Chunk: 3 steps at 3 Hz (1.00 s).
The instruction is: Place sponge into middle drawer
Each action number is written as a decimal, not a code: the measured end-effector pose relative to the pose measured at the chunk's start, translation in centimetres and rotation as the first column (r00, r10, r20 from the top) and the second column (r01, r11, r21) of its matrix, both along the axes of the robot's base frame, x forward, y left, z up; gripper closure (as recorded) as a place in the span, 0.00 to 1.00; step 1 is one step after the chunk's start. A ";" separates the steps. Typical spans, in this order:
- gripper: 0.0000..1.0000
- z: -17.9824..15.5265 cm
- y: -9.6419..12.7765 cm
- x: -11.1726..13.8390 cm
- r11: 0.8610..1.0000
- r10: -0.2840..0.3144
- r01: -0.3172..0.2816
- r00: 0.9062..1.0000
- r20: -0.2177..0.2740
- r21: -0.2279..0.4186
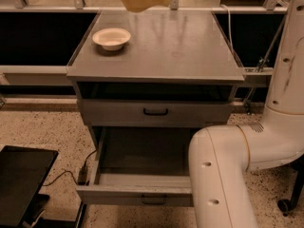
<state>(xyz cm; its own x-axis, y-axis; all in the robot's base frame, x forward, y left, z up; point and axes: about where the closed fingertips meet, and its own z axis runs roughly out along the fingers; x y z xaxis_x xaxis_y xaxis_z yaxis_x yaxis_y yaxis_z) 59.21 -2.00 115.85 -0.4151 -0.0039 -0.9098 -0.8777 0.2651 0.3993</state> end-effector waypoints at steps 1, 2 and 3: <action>0.59 0.0 0.0 0.0 1.000 0.000 0.000 1.000 0.000 0.000; 0.35 0.0 0.0 0.0 1.000 0.000 0.000 1.000 0.000 0.000; 0.12 0.0 0.0 0.0 1.000 0.000 0.000 1.000 0.000 0.000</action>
Offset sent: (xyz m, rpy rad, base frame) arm 0.0000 0.0000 0.0000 0.0000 0.0000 0.0000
